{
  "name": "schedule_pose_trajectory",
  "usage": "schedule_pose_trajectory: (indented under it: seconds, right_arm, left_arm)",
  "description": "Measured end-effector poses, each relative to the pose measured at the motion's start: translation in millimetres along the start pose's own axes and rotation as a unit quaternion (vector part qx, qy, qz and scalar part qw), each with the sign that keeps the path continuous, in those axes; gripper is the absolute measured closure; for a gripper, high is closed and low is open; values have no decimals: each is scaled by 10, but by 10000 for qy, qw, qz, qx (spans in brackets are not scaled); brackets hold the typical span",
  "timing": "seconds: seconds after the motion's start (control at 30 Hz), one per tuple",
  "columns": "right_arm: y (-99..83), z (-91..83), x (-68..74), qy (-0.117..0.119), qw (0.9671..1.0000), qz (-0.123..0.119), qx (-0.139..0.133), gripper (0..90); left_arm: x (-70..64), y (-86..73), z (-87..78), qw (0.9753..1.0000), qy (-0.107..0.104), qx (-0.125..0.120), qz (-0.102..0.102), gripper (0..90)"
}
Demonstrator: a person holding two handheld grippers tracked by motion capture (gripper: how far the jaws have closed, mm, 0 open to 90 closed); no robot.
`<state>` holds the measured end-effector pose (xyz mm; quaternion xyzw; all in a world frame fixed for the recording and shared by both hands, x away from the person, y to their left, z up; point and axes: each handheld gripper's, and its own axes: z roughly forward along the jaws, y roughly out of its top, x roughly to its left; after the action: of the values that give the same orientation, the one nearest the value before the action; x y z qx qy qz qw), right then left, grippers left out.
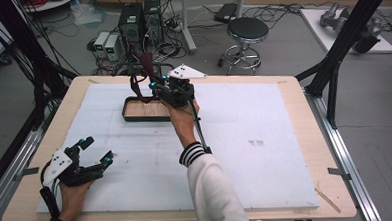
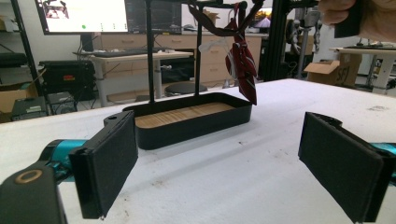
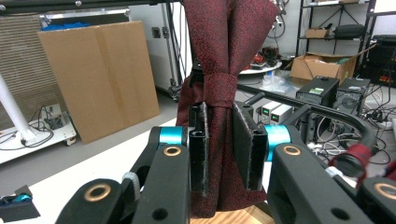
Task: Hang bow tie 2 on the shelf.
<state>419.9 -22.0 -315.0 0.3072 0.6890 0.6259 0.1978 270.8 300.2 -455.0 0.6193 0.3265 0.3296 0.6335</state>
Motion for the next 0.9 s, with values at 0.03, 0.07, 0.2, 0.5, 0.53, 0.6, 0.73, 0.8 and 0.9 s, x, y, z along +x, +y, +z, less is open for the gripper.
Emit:
schedule_pose_trajectory:
  seconds: [0.03, 0.07, 0.2, 0.5, 0.53, 0.6, 0.73, 0.8, 0.9]
  right_arm:
    - [-2, 16, 10, -36, 10000, -2, 11, 773]
    - [-4, 31, 14, -50, 10000, -12, 10, 773]
    - [-7, 50, 28, -159, 9999, -28, 5, 772]
    - [-6, 47, -18, -272, 9996, -1, -12, 772]
    - [-7, 55, -19, -273, 9996, 13, -8, 773]
    - [-9, 75, -16, -281, 9996, 35, -6, 772]
    - [-5, 120, -10, -315, 9995, 35, -35, 772]
    - [-1, 144, -10, -362, 9993, 50, -36, 772]
    - [13, 178, -11, -415, 9991, 87, -73, 773]
  left_arm:
    - [0, 0, 0, 10000, 2, -2, -1, 124]
    - [0, 0, 0, 10000, 0, -2, -2, 124]
    - [2, 0, -1, 10000, -5, 3, -6, 124]
    - [2, 1, 0, 10000, -6, 7, -4, 124]
    - [2, 0, -1, 10000, -4, 6, -7, 124]
    - [4, 1, -1, 10000, -11, 14, -4, 123]
    - [5, 1, -2, 10000, -11, 10, -4, 124]
    - [4, 1, -3, 10000, -12, 19, -14, 123]
    - [4, 0, 0, 10000, -14, 6, -23, 124]
